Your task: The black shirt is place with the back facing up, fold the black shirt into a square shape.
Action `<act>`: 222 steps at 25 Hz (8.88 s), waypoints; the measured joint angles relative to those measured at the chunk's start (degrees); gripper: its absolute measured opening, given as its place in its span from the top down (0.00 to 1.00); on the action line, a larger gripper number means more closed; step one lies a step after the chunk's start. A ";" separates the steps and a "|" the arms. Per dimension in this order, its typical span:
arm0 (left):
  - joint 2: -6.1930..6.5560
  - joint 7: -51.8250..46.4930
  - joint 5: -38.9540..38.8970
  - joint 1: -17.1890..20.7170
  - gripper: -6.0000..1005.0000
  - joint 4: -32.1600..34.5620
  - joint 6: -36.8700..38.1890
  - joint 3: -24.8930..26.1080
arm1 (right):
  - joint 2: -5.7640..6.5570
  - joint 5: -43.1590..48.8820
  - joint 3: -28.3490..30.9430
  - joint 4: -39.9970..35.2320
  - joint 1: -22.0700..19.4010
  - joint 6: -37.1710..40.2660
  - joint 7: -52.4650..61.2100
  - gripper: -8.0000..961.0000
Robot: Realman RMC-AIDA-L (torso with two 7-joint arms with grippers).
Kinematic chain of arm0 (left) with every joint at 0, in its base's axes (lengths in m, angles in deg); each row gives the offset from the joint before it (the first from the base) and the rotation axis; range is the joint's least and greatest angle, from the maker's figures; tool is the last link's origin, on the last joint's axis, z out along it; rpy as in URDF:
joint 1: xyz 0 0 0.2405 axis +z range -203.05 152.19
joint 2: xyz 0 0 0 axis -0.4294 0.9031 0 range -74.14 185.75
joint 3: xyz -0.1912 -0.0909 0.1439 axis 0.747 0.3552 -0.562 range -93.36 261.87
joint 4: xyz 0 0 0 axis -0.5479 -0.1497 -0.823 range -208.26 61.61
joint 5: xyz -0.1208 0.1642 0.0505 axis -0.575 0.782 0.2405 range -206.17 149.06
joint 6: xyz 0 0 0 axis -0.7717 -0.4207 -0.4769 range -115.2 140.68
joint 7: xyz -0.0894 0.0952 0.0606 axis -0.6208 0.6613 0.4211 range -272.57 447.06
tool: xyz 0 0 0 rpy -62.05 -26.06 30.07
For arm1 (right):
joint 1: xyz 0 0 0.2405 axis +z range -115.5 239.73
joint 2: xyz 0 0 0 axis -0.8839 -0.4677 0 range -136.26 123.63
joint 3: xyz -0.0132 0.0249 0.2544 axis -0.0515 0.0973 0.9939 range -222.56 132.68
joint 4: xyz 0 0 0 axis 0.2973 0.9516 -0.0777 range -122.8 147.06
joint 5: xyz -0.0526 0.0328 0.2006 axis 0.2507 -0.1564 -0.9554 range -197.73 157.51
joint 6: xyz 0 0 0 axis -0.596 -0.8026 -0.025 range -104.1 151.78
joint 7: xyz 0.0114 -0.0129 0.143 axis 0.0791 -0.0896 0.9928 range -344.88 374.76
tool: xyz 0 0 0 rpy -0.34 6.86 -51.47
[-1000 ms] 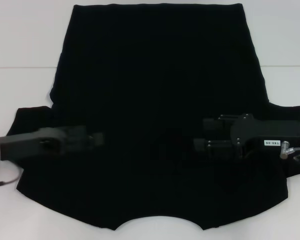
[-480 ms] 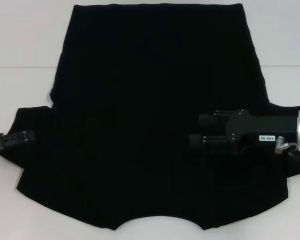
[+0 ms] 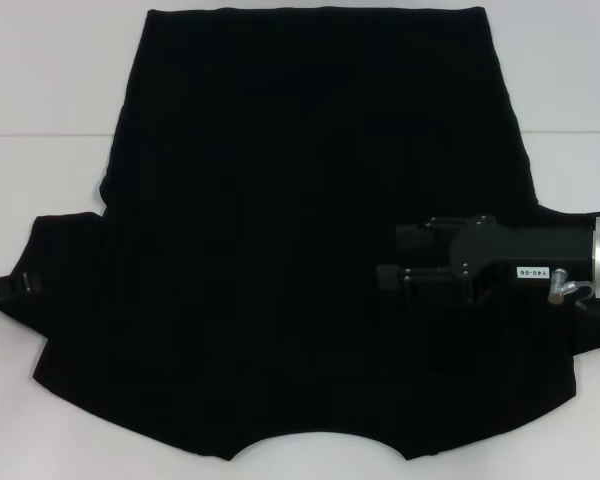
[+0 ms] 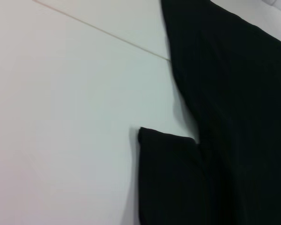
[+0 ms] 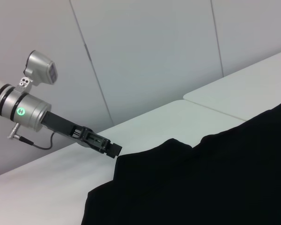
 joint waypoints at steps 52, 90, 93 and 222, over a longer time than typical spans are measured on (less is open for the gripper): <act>0.17 -0.21 3.19 -2.42 0.81 -3.41 -8.44 -4.54 | 0.35 -1.02 0.18 -0.24 -0.01 0.01 0.54 0.19; 1.73 -0.83 3.01 -5.10 0.97 0.46 -14.77 -4.28 | 0.01 -1.53 1.41 -0.08 -0.77 0.55 0.61 0.19; 1.81 -0.83 3.02 -5.17 0.97 0.55 -14.81 -4.29 | 0.01 -1.56 1.40 0.05 -0.82 0.56 0.62 0.19; -4.05 46.53 -30.85 -5.96 0.05 -19.41 13.14 -35.15 | 10.76 25.04 13.02 0.57 -4.37 -17.49 49.78 0.99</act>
